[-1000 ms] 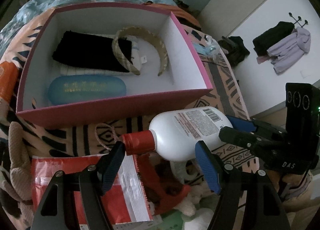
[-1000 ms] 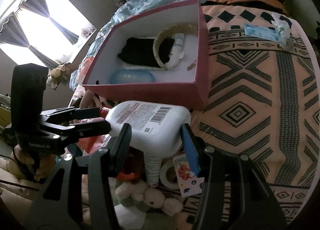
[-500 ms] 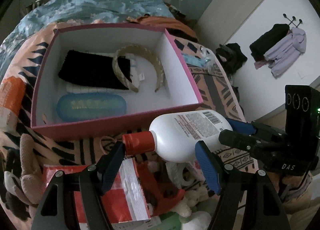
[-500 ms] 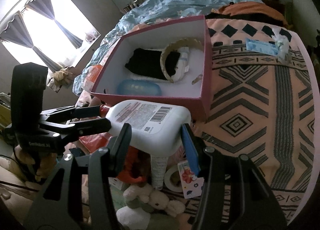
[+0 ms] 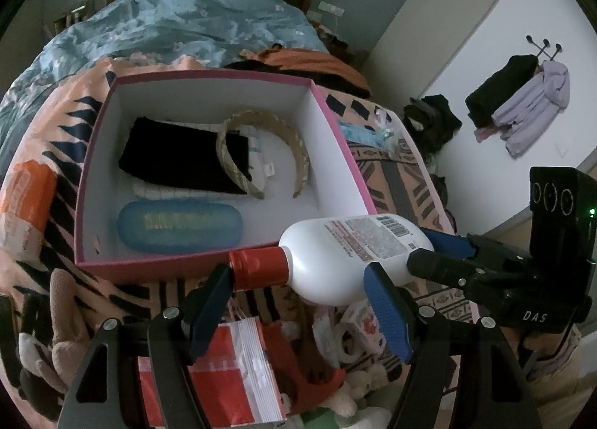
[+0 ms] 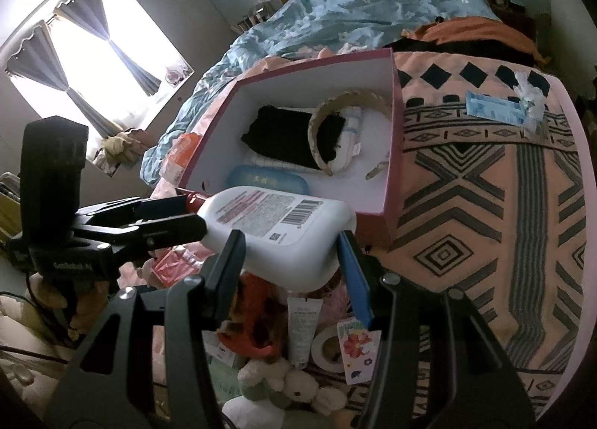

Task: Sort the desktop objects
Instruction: 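Lift the white lotion bottle with the left gripper over the box rim, then lower the lotion bottle into the box and open the left gripper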

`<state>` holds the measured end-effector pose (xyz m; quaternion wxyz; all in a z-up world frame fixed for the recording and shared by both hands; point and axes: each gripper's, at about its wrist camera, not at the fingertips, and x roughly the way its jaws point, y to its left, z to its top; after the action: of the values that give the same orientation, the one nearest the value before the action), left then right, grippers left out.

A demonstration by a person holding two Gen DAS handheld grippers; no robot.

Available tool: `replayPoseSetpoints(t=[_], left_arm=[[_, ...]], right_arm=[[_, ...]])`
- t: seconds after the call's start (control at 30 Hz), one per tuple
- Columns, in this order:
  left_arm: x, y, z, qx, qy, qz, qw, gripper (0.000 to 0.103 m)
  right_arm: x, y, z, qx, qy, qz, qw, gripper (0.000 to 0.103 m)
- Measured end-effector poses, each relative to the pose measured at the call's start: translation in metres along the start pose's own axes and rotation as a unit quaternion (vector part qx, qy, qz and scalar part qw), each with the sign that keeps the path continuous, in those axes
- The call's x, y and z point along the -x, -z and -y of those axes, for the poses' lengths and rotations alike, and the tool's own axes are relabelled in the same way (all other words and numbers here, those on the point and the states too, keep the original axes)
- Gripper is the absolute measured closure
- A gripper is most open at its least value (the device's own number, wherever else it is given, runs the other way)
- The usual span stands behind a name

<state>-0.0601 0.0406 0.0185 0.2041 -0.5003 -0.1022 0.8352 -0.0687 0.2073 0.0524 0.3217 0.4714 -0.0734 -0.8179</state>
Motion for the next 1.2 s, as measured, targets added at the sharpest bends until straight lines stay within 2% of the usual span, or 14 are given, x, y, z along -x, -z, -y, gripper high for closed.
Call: replayPoseSetpoints(t=[0.43,1.03,1.2], left_arm=[[-0.009,-0.021,-0.006,-0.004,-0.009,0.015,0.9998,0.03],[-0.058,-0.036,-0.03,0.015,-0.015,-0.019,0.9996,0.03],[-0.071,-0.036,-0.035,0.018,-0.017,-0.035,0.9991,0.03]], right_arm=[[-0.012,-0.025,0.006,0.011,0.004,0.012,1.0,0.049],[-0.059,-0.047,0.032,0.017,0.027,-0.03,0.999,0.049],[-0.072,-0.045,0.029,0.036,0.051,-0.044,0.997,0.049]])
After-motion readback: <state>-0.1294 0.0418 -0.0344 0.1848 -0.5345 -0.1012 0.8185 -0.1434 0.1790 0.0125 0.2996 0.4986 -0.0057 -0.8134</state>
